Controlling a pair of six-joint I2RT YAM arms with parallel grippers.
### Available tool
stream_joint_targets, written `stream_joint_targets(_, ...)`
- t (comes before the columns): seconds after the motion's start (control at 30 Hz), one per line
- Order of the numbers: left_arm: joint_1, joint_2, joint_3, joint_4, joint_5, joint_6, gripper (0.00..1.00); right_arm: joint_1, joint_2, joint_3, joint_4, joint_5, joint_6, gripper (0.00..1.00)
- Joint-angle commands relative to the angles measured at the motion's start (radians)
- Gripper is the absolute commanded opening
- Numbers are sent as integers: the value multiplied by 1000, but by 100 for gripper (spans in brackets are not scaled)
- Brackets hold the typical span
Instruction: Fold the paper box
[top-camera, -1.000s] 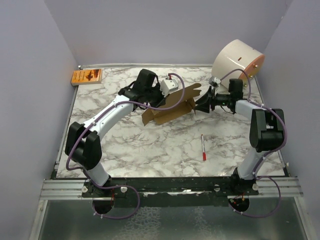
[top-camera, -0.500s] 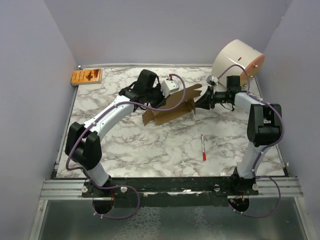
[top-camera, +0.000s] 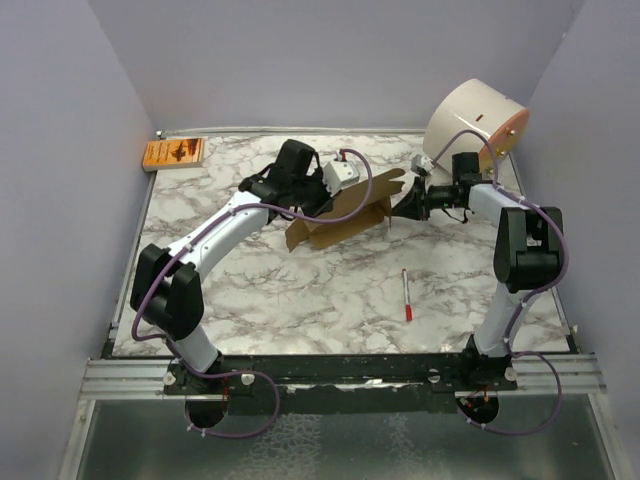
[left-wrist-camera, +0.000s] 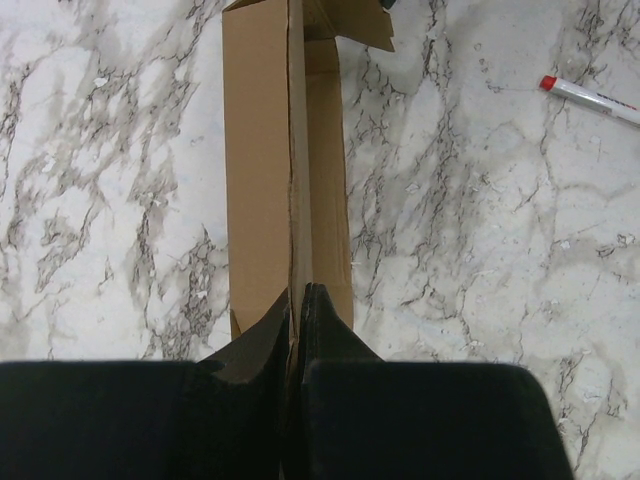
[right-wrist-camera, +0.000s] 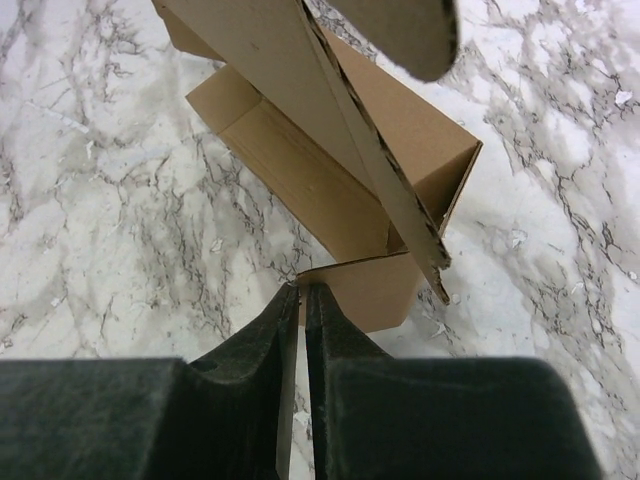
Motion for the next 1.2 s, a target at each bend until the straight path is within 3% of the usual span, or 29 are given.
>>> stream_joint_targets(0.0, -10, -37, -5, -13, -8, 12, 0, 0, 24, 16, -14, 39, -59, 7)
stream_joint_targets(0.2, -10, -33, -3, -14, -6, 13, 0, -1, 29, 26, -30, 56, -102, 9)
stream_joint_targets(0.4, -12, -33, -3, -14, -8, 15, 0, 0, 26, 33, -32, 77, -106, 19)
stream_joint_targets(0.6, -14, -35, -3, -15, -9, 15, 0, 0, 0, 25, 2, 128, -109, 18)
stream_joint_targets(0.8, -13, -36, -4, -17, -11, 19, 0, 0, -11, 22, 32, 157, -104, 8)
stream_joint_targets(1.17, -15, -38, -3, -16, -22, 16, 0, -5, -56, -7, 46, 186, -133, 11)
